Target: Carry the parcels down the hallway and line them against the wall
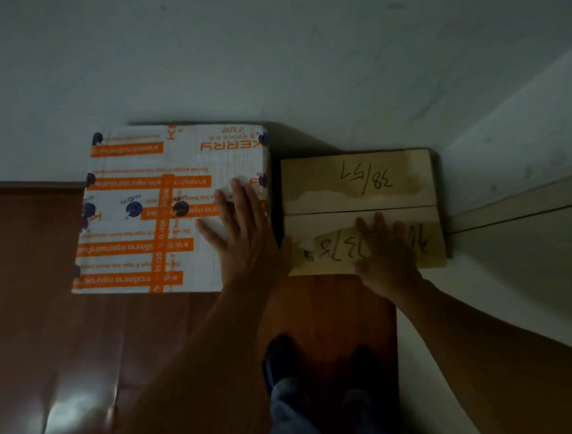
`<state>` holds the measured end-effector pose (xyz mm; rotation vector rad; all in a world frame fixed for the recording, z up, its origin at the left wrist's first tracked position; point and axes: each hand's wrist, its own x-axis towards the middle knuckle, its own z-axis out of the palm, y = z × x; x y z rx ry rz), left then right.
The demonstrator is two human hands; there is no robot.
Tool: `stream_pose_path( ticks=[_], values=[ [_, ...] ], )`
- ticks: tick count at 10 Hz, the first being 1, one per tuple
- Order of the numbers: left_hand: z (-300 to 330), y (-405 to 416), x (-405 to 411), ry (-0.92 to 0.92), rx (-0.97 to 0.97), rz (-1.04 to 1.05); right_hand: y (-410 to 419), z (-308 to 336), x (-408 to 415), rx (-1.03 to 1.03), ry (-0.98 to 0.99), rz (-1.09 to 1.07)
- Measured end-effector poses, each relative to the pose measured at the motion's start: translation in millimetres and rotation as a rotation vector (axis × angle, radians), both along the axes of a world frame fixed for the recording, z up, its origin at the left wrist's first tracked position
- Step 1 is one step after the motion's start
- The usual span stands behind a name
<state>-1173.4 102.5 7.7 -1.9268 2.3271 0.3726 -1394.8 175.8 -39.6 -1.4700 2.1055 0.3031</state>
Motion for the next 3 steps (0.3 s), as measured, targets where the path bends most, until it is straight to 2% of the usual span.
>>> stream_pose_path(
  ticks=[2, 3],
  values=[
    [2, -16, -2, 0.023, 0.064, -0.012, -6, 16, -7, 0.045, 0.009, 0.002],
    [9, -7, 11, 0.055, 0.138, -0.065, -6, 42, 4, -0.074, -0.076, -0.1]
  ],
)
